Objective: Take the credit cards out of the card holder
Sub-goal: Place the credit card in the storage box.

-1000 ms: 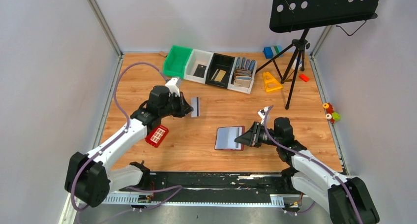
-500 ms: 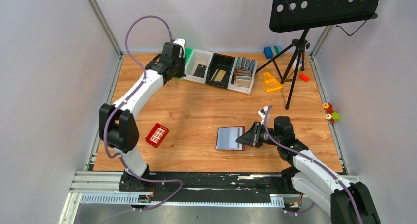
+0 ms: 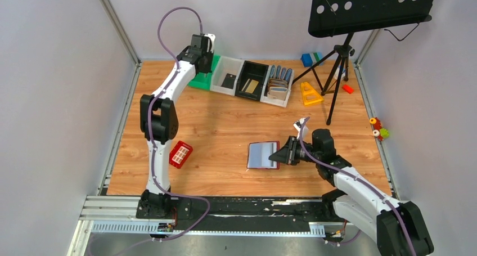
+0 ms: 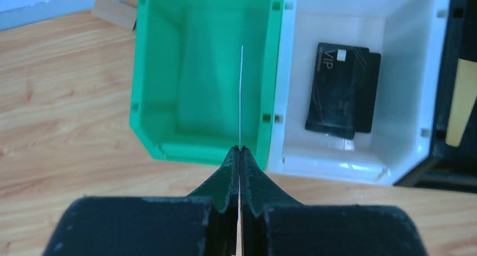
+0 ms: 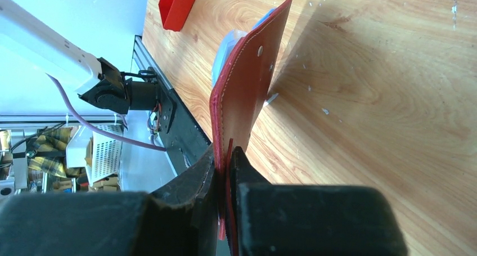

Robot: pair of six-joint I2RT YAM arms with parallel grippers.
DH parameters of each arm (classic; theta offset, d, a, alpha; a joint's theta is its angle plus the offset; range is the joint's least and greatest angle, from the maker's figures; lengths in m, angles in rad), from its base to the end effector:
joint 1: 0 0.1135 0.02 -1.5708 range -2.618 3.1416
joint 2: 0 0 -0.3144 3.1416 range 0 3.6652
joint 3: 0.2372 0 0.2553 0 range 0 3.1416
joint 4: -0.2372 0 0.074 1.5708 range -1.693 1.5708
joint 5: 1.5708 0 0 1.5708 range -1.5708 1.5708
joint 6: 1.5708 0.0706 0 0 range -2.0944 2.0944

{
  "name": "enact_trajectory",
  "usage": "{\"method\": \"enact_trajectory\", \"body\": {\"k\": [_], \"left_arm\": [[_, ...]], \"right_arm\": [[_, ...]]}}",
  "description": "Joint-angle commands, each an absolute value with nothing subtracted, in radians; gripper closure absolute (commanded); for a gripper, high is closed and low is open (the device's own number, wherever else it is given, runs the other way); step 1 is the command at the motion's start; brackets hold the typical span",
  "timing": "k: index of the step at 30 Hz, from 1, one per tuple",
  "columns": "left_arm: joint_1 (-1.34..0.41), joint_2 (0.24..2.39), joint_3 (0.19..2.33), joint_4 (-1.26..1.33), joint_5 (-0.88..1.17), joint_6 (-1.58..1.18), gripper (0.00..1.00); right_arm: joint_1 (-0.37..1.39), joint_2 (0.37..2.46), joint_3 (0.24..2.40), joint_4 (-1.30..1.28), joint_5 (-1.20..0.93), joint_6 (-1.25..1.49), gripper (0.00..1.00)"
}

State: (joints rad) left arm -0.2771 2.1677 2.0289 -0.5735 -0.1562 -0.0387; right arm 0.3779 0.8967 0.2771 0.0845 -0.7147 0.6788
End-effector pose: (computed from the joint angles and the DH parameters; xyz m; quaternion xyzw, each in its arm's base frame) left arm 0.5412 -0.1425 0.3047 0.0756 0.9039 0.0048 0.4209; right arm 0.1411 0.1058 0.1989 -0.0492 0.8308 0.4963 0.2473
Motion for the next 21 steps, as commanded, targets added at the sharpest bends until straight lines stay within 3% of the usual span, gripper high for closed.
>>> {"method": "enact_trajectory", "body": {"k": [1,4,11,12,17,21], "left_arm": [[-0.225,2.270,2.165,-0.592,-0.058,-0.001,1.00],[-0.215,2.352,2.218,-0.577,-0.068,-0.002,1.00],[-0.190,2.462,2.301,-0.545,0.114,-0.078,1.00],[-0.190,2.465,2.304,-0.547,0.093,-0.078,0.97],[-0.190,2.419,2.282,-0.535,-0.053,-0.069,0.63],[-0.192,2.368,2.261,-0.536,-0.138,-0.060,0.55]], "right_arm": [[0.374,0.913,0.322,0.195,-0.731,0.677,1.00],[0.373,0.951,0.340,0.219,-0.728,0.666,1.00],[0.372,0.997,0.409,0.207,-0.748,0.662,1.00],[0.373,0.998,0.414,0.204,-0.743,0.659,1.00],[0.373,1.023,0.426,0.227,-0.749,0.662,1.00],[0.372,1.027,0.421,0.235,-0.757,0.665,1.00]]}}
